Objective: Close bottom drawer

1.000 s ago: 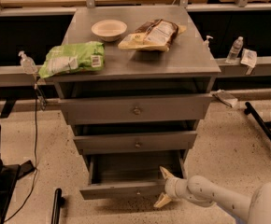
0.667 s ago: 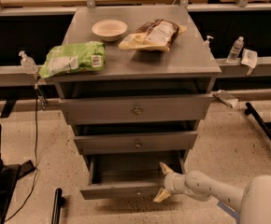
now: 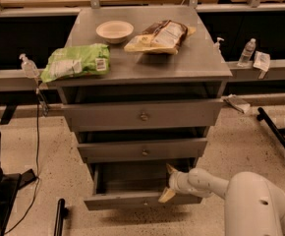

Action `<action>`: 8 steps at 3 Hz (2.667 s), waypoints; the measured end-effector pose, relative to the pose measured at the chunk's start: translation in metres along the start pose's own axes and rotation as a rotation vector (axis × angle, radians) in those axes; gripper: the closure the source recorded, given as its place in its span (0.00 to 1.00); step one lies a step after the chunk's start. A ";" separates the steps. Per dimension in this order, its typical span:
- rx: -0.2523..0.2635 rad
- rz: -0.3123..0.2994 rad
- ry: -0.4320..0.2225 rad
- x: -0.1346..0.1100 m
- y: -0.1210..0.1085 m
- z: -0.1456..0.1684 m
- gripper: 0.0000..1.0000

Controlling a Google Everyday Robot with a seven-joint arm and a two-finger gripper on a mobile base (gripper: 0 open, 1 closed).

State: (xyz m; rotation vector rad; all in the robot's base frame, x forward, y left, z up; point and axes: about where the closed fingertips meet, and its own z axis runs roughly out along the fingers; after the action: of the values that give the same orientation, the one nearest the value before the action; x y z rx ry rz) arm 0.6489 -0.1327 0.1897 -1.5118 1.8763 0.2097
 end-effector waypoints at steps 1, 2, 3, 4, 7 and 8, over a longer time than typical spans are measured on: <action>0.009 0.017 0.004 0.001 -0.016 0.015 0.00; 0.009 0.017 0.004 0.000 -0.016 0.015 0.00; 0.009 0.017 0.004 0.000 -0.016 0.015 0.00; 0.009 0.017 0.004 0.000 -0.016 0.015 0.00; 0.010 0.017 0.004 0.000 -0.016 0.014 0.36; 0.010 0.017 0.004 -0.003 -0.017 0.010 0.36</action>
Offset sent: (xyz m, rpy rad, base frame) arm 0.0643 0.0038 -0.0031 0.0064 -0.0348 -0.0636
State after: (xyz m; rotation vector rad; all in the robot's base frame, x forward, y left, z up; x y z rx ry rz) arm 0.6689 -0.1302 0.1889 -1.4911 1.8913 0.2058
